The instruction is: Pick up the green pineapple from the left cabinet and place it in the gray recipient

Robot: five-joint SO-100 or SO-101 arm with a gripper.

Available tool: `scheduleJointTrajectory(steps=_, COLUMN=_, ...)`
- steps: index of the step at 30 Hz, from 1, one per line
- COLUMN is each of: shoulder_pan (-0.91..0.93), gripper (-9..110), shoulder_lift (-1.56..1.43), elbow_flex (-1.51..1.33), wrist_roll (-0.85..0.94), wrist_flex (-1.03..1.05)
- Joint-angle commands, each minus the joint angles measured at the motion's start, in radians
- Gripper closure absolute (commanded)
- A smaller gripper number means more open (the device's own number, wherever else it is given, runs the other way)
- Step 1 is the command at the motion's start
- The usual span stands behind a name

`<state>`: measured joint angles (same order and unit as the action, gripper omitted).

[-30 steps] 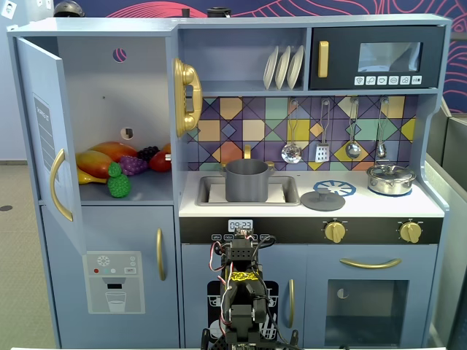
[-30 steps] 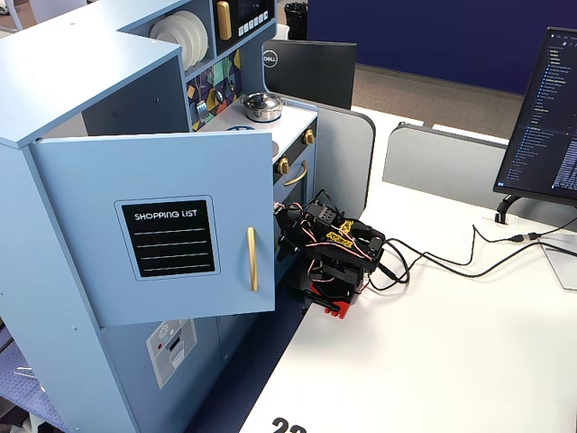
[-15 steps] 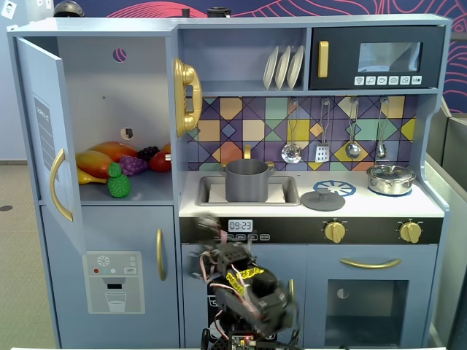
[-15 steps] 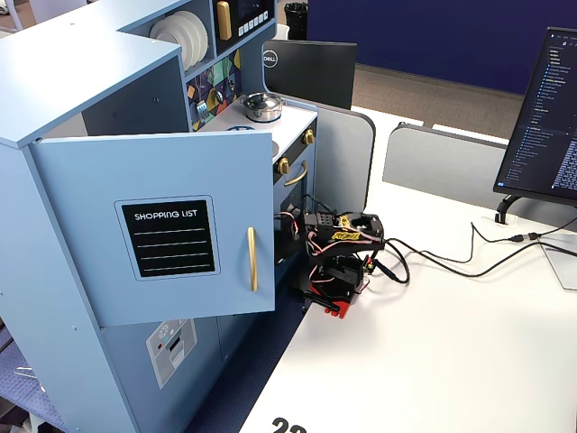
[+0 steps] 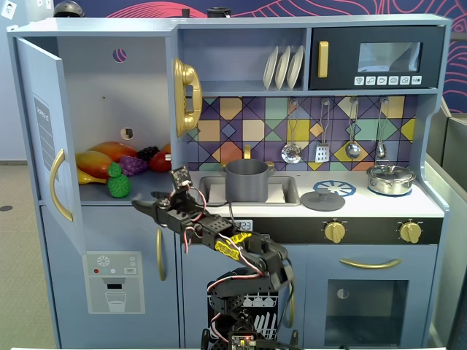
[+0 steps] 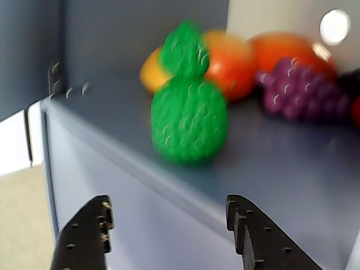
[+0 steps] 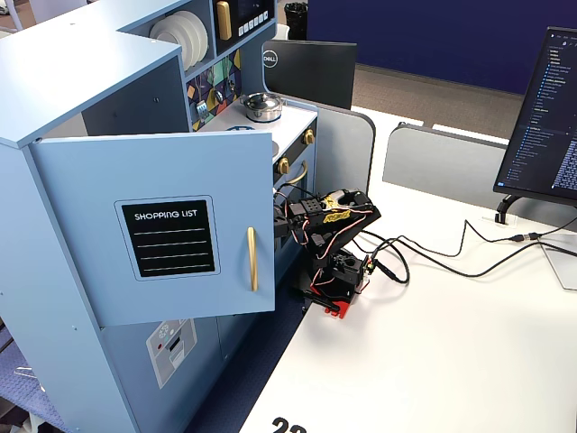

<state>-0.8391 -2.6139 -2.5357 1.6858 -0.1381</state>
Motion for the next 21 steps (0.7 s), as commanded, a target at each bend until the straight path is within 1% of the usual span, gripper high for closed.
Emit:
scheduleJointTrajectory(steps=1, shoulder_pan=0.032, gripper=74, shoulder_lift=0.094, elbow_flex=0.127, wrist_roll=-0.041, wrist_flex=-0.078)
scheduleJointTrajectory(steps=5, shoulder_pan=0.025, gripper=64, shoulder_lift=0.192, elbow_flex=0.196, wrist_roll=-0.097, wrist_flex=-0.109)
scheduleJointTrajectory(steps=10, shoulder_pan=0.034, gripper=58, shoulder_lift=0.347, elbow_flex=0.336, wrist_roll=-0.086, wrist_flex=-0.098)
scheduleJointTrajectory(steps=14, shoulder_pan=0.021, gripper=58, shoulder_lift=0.476, elbow_flex=0.431, wrist_roll=-0.072, wrist_flex=-0.152)
scheduleJointTrajectory(steps=21, shoulder_pan=0.025, gripper=59, shoulder_lift=0.664, elbow_flex=0.578, wrist_roll=-0.077, wrist_flex=-0.170)
